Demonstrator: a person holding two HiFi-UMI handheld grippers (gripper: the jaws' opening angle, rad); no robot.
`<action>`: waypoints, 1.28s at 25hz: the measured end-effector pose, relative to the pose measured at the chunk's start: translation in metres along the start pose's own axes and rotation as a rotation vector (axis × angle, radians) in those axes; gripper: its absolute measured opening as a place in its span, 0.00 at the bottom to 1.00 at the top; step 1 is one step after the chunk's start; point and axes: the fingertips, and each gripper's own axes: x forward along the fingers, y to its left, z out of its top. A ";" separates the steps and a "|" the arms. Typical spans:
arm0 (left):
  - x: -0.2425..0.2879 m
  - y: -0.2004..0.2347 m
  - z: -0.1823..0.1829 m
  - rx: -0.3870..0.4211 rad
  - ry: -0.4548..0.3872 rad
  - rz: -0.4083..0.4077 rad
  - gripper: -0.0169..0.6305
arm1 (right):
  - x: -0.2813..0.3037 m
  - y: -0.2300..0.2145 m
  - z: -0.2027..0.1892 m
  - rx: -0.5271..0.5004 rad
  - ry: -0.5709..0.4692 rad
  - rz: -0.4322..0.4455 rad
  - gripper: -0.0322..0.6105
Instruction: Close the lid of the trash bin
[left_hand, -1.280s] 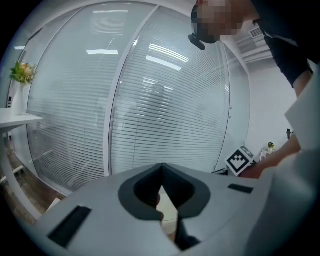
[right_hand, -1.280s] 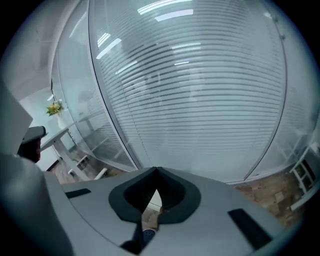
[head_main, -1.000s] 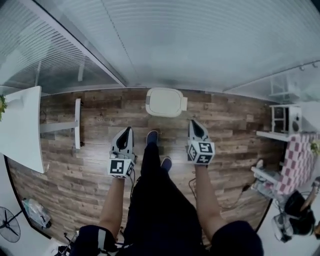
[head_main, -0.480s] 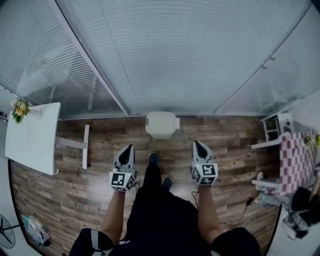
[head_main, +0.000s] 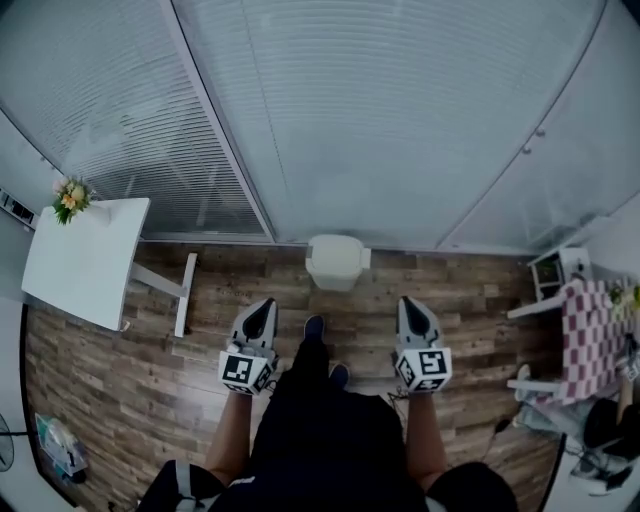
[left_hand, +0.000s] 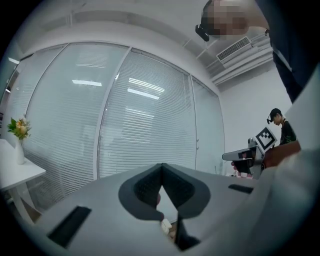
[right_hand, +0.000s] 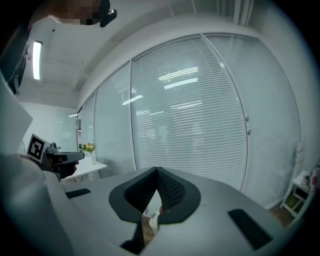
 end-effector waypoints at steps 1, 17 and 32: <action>-0.003 0.004 0.004 -0.005 -0.020 0.009 0.04 | -0.001 0.005 0.003 -0.010 -0.003 0.002 0.06; -0.007 0.032 0.017 -0.018 -0.064 -0.008 0.04 | 0.000 0.024 0.021 -0.006 0.025 -0.054 0.05; -0.002 0.043 0.025 -0.013 -0.073 -0.021 0.04 | 0.005 0.039 0.033 -0.043 0.017 -0.041 0.05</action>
